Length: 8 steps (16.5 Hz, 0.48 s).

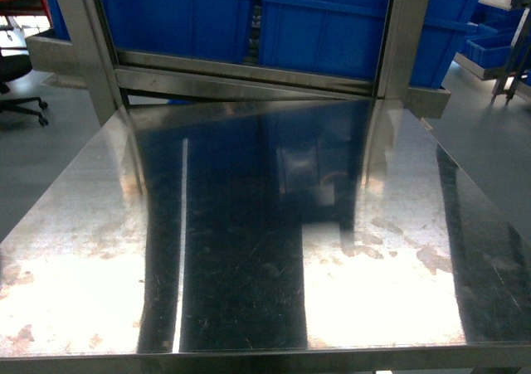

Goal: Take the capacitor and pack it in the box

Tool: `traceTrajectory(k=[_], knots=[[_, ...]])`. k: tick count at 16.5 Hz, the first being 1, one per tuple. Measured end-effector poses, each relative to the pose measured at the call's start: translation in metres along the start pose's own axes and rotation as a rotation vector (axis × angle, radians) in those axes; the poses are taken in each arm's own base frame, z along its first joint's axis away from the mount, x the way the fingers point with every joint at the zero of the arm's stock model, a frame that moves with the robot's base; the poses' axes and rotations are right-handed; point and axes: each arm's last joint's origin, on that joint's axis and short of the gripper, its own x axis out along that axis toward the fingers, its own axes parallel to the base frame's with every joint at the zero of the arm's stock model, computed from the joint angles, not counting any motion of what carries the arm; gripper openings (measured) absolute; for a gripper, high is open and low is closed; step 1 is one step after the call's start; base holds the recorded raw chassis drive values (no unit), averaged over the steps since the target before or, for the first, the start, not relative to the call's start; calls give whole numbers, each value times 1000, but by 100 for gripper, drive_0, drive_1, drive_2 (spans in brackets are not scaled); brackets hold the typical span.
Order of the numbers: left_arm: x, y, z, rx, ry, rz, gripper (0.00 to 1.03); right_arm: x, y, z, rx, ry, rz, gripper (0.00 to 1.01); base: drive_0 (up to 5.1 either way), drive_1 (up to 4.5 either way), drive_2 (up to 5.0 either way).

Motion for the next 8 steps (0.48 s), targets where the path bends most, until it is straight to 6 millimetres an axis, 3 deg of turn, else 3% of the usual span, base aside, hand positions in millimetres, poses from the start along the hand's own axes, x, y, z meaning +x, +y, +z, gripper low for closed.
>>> traceTrajectory(k=[8], knots=[[0,0,0,0,-2,0,43,0,0,0,0,-3,0,98,0,0,0]])
